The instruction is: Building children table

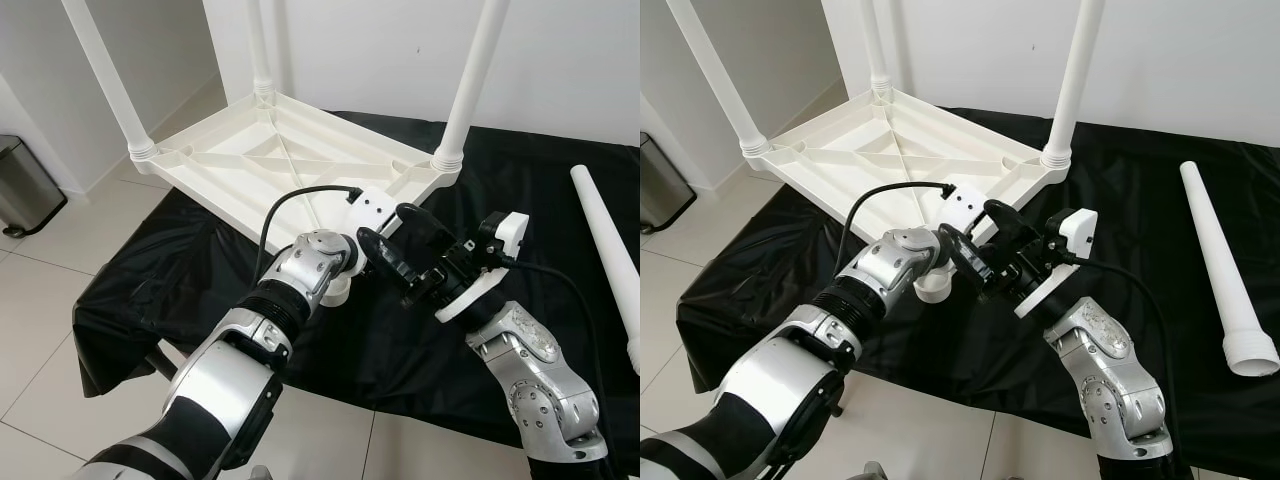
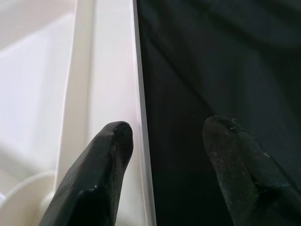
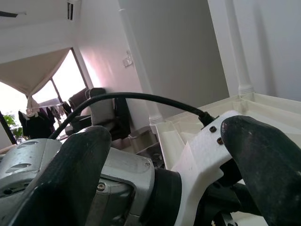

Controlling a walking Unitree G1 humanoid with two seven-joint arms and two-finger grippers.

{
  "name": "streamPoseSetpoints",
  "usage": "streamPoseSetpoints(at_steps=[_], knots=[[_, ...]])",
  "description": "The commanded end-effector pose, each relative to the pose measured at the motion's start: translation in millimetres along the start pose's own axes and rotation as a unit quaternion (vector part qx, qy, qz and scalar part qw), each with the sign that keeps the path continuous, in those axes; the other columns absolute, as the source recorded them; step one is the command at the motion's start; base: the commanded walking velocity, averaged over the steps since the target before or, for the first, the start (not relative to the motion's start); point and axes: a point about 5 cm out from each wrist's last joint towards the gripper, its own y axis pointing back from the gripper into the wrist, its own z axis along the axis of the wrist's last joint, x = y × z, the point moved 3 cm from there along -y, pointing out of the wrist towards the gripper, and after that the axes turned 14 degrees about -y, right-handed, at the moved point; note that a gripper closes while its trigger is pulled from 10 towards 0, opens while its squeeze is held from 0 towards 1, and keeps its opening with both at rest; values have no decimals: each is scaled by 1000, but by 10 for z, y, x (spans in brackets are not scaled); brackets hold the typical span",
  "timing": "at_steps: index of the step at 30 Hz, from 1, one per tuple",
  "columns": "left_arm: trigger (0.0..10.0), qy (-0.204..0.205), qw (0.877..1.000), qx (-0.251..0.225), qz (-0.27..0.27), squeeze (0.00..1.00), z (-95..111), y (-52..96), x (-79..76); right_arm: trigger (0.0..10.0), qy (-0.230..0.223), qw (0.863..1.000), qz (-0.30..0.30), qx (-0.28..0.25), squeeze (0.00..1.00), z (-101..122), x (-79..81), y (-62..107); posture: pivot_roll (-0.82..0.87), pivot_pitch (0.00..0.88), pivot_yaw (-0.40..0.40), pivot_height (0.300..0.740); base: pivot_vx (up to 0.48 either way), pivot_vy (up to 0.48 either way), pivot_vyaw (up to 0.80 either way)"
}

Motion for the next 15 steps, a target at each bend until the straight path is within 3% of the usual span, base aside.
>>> streamPoseSetpoints(at_steps=[1,3,6,9,15], knots=[[10000,-1,998,-22,-52,0,120,-39,-226,10000,1,1000,-12,-3,0,-6,-38,6,-72,41,86,740,0,0,0],[10000,-4,998,-25,-49,0,127,-29,-207,10000,2,1000,-18,-5,0,-2,-59,8,-72,41,86,740,0,0,0],[10000,-19,999,-36,-29,0,55,108,-3,10000,23,997,-67,-24,0,58,-240,33,-64,46,80,740,0,0,0],[10000,-24,999,-33,-19,0,-29,183,90,10000,24,997,-69,-25,0,56,-259,44,-60,46,78,740,0,0,0],[10000,-32,999,-1,38,0,-436,447,450,10000,14,997,-66,-38,0,93,-307,43,-43,43,65,740,0,0,0]])
